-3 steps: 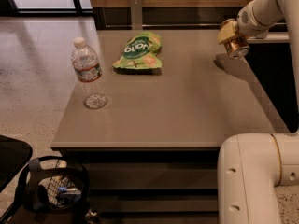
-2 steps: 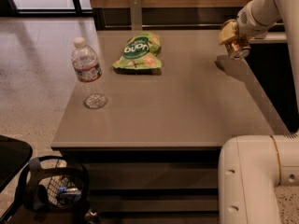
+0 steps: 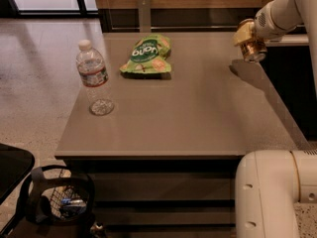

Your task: Place orange can upright

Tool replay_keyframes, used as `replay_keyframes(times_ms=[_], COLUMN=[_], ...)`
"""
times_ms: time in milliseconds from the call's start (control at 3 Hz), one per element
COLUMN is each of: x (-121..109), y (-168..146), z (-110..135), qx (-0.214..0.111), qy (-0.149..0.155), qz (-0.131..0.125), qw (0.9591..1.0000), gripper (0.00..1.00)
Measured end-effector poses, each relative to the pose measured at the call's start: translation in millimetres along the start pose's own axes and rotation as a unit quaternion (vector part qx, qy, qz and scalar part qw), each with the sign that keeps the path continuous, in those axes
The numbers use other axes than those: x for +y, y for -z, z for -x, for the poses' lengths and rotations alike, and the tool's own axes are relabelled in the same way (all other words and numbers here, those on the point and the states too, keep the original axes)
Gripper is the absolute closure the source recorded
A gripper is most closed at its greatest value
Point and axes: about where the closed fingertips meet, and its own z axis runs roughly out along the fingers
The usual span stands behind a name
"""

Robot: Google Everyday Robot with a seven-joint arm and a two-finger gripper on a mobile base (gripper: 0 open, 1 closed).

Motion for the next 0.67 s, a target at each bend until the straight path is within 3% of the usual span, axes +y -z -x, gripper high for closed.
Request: replay_keyframes(times_ms=[333, 667], x=[-5.1, 1.9], y=[14.2, 22.5], z=[-6.9, -3.2], qx=[-0.027, -0.045], qy=[-0.014, -0.01], qz=[-0.011, -0.012], qw=[0.9995, 0.9989], gripper=[1.0, 1.0])
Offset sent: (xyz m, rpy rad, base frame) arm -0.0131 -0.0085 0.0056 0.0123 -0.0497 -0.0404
